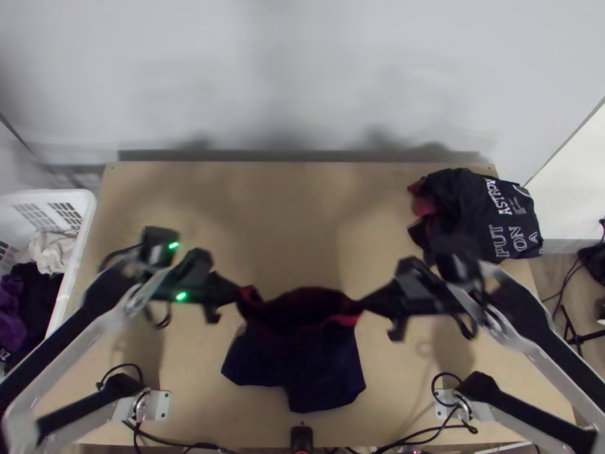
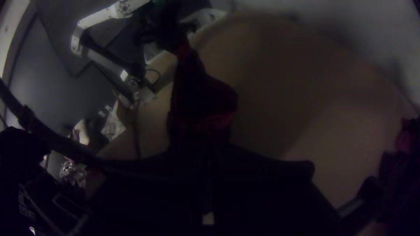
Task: Fold the t-shirt
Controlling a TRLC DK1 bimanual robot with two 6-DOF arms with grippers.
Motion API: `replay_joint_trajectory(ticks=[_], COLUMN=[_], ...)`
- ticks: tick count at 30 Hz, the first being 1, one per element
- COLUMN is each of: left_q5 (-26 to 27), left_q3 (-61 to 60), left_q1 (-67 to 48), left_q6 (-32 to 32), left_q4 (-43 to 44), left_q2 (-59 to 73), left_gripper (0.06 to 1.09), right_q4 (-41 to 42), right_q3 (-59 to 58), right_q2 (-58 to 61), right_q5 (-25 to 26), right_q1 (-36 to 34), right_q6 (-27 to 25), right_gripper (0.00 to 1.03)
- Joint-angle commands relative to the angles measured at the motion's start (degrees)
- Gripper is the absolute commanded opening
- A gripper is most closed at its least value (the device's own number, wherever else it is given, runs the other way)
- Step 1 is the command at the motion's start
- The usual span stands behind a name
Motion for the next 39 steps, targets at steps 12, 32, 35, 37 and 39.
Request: replay_joint_trajectory(ticks=[12,32,35,37,39], left_q5=[-3.29,-3.12,-3.12,-3.03,-2.94], left_q3=[25.68,38.95,40.71,41.23,42.03], left_q1=[8.79,8.27,8.71,8.62,8.36], left_q6=[2.68,1.63,0.22,0.14,-0.3], left_q4=[-1.08,-5.3,-5.3,-5.3,-5.21], left_q2=[38.08,56.1,55.75,54.78,53.11], left_gripper=[0.09,0.22,0.76,1.04,1.04], right_q4=[5.94,8.22,7.61,7.61,6.99], right_q3=[16.17,22.41,22.5,22.5,22.32], right_q2=[30.29,43.12,42.59,42.15,41.71], right_q5=[5.73,7.93,7.93,7.84,7.93], right_q1=[-11.98,-12.95,-13.3,-13.74,-13.82], right_q6=[-5.2,-1.95,-1.16,-0.8,-0.63], right_gripper=[0.03,0.18,0.36,0.43,0.73])
